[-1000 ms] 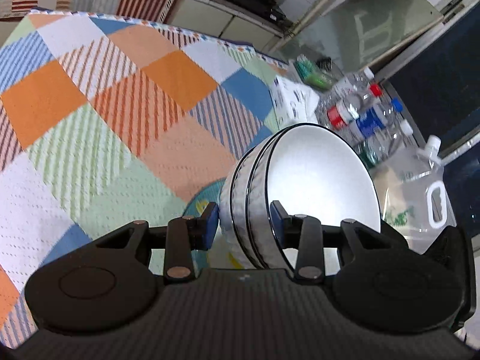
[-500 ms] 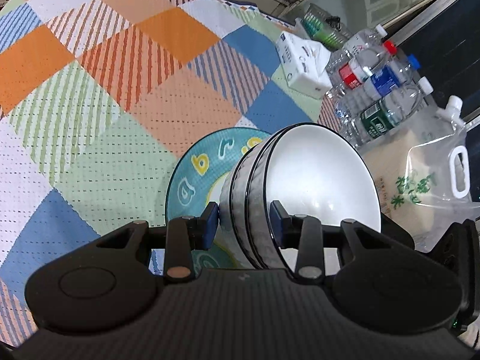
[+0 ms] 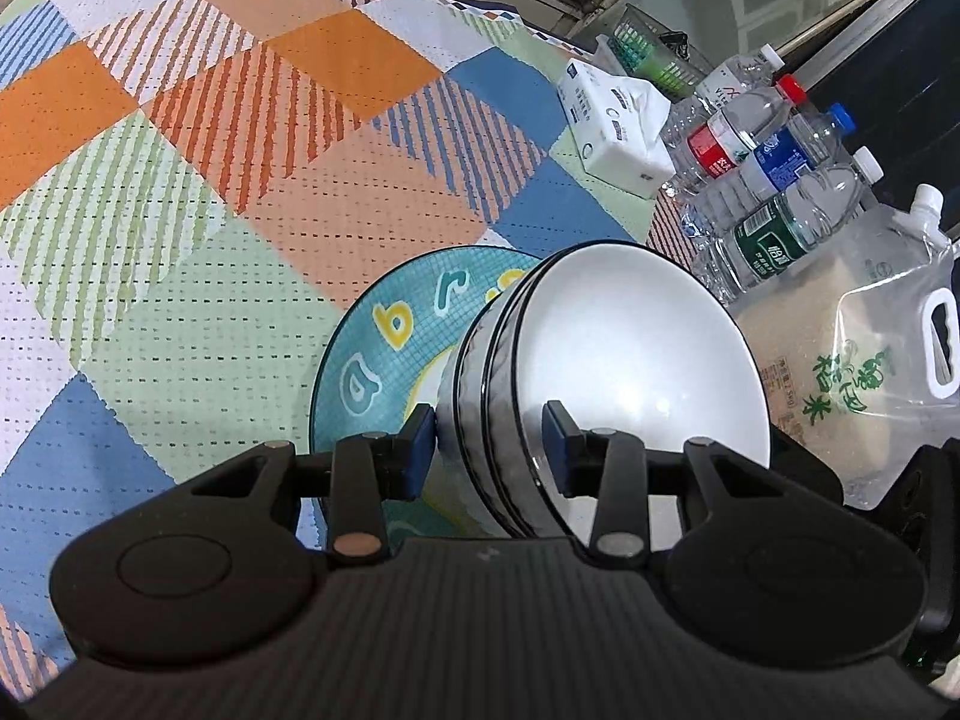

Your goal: Organize plates and bowls

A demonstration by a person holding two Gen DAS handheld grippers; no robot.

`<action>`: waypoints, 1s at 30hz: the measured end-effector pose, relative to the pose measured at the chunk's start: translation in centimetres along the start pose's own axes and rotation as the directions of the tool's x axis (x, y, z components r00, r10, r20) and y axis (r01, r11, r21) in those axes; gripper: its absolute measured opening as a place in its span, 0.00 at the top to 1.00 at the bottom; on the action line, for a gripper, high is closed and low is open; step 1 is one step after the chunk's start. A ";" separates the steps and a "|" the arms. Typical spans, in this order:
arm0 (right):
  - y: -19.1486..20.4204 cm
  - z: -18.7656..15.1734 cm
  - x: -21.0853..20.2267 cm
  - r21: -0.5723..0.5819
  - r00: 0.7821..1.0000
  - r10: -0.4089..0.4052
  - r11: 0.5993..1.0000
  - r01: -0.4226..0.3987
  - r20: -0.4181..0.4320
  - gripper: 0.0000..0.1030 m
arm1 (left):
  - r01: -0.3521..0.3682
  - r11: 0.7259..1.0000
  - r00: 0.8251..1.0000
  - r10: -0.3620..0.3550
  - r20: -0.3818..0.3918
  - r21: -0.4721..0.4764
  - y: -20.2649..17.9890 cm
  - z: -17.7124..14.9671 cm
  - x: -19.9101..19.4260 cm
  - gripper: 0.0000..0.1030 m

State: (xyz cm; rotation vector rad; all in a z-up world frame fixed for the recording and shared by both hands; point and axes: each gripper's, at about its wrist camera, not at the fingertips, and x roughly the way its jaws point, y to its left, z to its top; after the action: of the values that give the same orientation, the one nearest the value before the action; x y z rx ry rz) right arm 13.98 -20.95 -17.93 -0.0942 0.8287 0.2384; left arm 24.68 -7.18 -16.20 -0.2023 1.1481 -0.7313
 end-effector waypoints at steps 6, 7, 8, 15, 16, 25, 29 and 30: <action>0.6 -0.4 -0.2 -0.011 1.000 -0.021 1.000 0.021 0.007 0.09 | -0.007 1.000 1.000 0.007 0.016 -0.008 0.0 -0.3 -0.1 0.64; 0.7 -0.4 -0.2 -0.012 1.000 -0.027 1.000 0.027 0.007 0.09 | -0.011 1.000 1.000 0.011 0.017 -0.014 0.0 -0.3 -0.1 0.64; 0.7 -0.4 -0.2 -0.012 0.999 -0.031 0.999 0.031 0.007 0.09 | -0.015 1.000 1.000 0.015 0.016 -0.017 0.0 -0.3 -0.1 0.64; 1.2 -0.7 -0.8 0.016 0.998 -0.056 0.998 0.056 0.011 0.09 | -0.099 0.995 0.993 0.097 0.067 0.029 -1.9 -0.5 -2.7 0.63; 1.2 -0.7 -1.1 0.023 0.998 -0.056 0.998 0.055 0.017 0.09 | -0.110 0.994 0.991 0.107 0.075 0.030 -2.2 -0.6 -3.2 0.62; 0.2 -1.0 -7.0 0.173 0.991 -0.119 0.979 0.106 0.068 0.08 | -0.274 0.954 0.954 0.254 0.158 0.122 -7.0 -2.3 -7.6 0.60; -0.4 0.0 -9.5 0.256 0.979 -0.200 0.949 0.183 0.045 0.07 | -0.338 0.930 0.933 0.310 0.182 0.147 -9.3 -3.5 -9.8 0.60; -0.4 0.4 -10.1 0.258 0.972 -0.231 0.942 0.215 0.033 0.07 | -0.348 0.926 0.929 0.319 0.186 0.148 -9.8 -3.7 -10.3 0.60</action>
State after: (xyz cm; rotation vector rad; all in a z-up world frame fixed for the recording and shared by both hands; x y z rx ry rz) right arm 7.79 -22.99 -10.21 0.0588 0.7727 -0.0794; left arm 15.07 -7.42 -5.08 0.0863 0.9272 -0.4999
